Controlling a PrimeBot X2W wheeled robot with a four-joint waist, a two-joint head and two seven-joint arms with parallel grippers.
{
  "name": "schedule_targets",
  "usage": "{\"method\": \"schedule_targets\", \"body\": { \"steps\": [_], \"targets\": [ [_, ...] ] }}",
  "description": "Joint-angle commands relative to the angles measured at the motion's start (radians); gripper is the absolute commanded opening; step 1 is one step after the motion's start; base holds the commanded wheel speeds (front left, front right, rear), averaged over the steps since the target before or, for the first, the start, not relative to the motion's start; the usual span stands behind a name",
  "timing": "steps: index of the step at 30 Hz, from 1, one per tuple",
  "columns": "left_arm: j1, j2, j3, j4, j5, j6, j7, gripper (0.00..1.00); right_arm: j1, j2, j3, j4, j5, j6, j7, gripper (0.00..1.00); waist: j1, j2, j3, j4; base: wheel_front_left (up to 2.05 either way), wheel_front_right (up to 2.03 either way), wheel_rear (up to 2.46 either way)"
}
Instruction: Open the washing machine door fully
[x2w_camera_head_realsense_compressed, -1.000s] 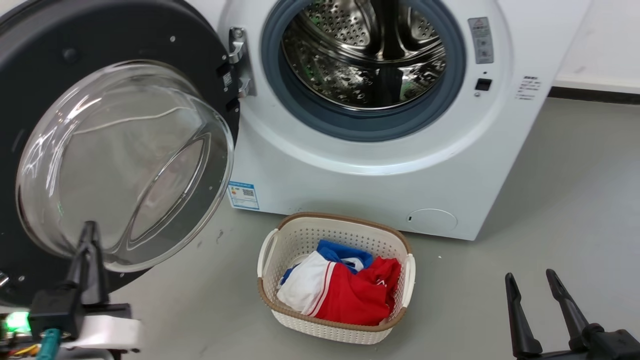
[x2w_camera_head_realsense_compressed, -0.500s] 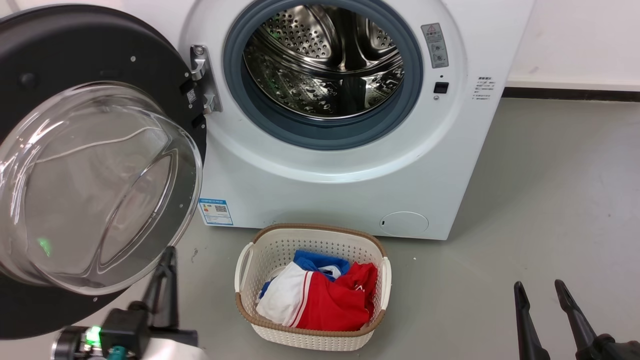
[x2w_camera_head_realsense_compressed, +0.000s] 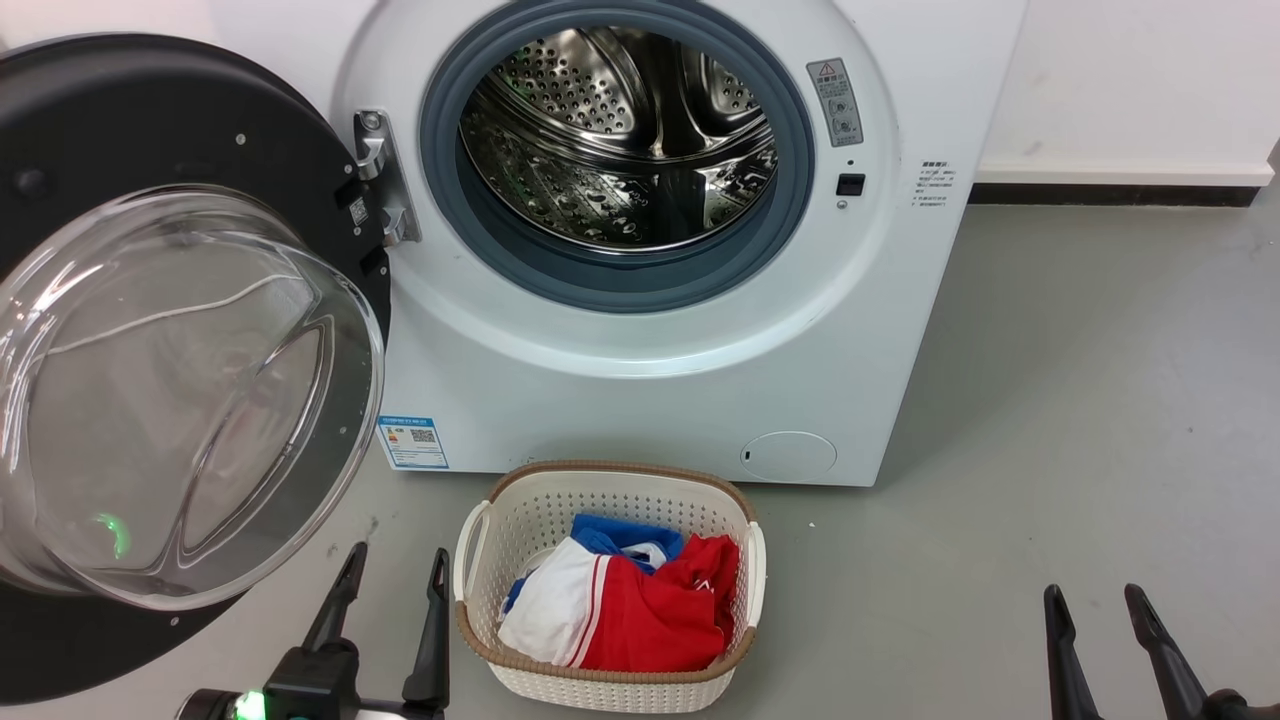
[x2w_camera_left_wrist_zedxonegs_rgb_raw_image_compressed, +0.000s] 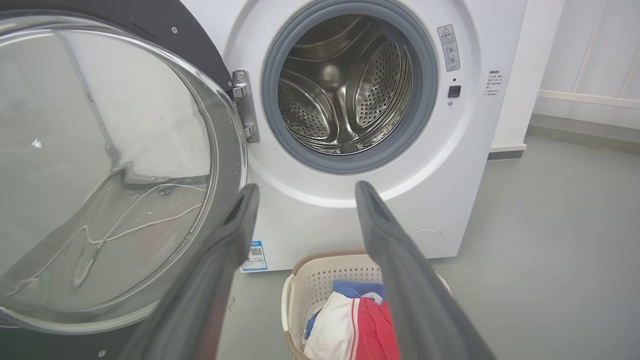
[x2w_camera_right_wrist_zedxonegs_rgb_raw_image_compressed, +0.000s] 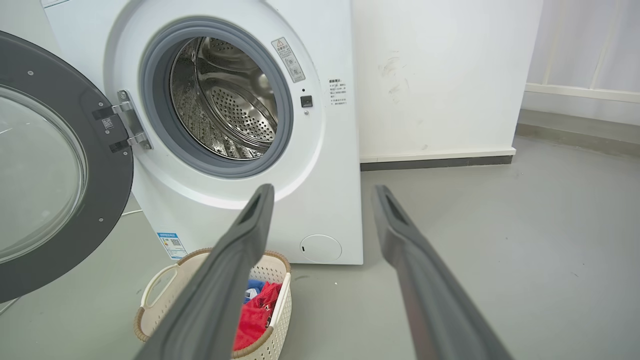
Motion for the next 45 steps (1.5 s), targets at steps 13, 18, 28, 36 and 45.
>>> {"method": "schedule_targets", "body": {
  "steps": [13,18,28,36,45],
  "targets": [
    [0.013,-0.006,-0.01,0.029,-0.005,0.004,-0.002,1.0,0.009,0.001,-0.01,0.007,0.018,0.0,-0.002,1.0,0.0,0.0,-0.006,0.009,0.0,0.0,0.0],
    [0.005,-0.006,-0.005,0.031,0.0,0.013,0.0,0.0,0.0,0.0,-0.008,0.006,0.014,0.0,0.0,0.0,0.0,0.0,-0.006,0.008,0.0,0.0,0.0],
    [-0.011,-0.01,0.013,0.086,-0.14,0.005,0.043,0.0,-0.027,-0.006,0.001,0.059,0.149,0.0,0.027,0.0,0.0001,0.0,-0.003,0.005,0.0,0.0,0.0],
    [-0.033,-0.011,0.025,0.092,-0.304,-0.004,0.078,0.0,-0.068,-0.014,0.006,0.084,0.306,0.0,0.057,0.0,0.0001,0.0,0.001,0.001,0.0,0.0,0.0],
    [-0.058,-0.012,0.039,0.102,-0.469,-0.013,0.115,0.0,-0.108,-0.02,0.01,0.108,0.462,0.0,0.09,0.0,0.0001,0.0,0.005,-0.004,0.0,0.0,0.0]
  ]
}}
